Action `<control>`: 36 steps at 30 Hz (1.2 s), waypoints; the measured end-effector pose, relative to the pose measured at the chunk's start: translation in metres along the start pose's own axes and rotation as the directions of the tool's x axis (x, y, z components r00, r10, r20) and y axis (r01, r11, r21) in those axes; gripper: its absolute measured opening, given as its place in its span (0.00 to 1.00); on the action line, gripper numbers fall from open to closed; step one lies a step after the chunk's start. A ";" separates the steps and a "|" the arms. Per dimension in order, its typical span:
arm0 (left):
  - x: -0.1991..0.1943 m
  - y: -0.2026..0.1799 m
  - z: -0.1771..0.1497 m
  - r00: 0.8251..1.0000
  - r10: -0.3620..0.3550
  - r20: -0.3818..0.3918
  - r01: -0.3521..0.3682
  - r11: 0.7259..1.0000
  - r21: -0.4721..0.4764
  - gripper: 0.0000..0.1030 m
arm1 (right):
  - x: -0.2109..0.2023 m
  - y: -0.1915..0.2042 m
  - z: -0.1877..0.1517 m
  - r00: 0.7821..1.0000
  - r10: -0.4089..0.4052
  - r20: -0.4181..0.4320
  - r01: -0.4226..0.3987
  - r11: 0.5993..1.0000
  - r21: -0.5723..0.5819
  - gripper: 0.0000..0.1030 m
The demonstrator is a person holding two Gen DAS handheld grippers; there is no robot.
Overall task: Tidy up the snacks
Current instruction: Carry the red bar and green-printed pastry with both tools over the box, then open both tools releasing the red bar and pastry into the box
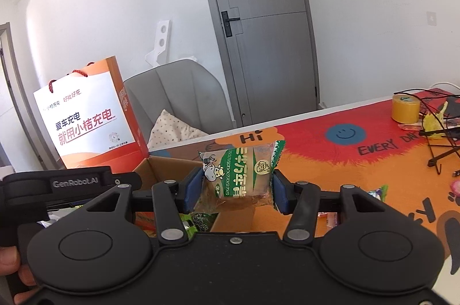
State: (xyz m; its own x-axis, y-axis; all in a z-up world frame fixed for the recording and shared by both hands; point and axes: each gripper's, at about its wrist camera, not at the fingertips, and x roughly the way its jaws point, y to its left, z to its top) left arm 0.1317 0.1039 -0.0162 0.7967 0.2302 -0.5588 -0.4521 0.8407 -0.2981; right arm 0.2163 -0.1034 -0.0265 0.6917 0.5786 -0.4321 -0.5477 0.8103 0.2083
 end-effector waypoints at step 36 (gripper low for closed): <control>-0.019 0.040 -0.007 0.996 0.091 0.011 -0.090 0.995 -0.051 0.77 | 0.019 0.029 -0.002 0.993 0.091 -0.076 -0.091 0.996 0.002 0.61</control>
State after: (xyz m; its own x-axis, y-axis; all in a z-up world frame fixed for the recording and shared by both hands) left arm 0.0959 0.1298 -0.0224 0.7566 0.3113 -0.5750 -0.5422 0.7902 -0.2857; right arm 0.2122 -0.0691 -0.0307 0.6012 0.6415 -0.4765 -0.6076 0.7543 0.2489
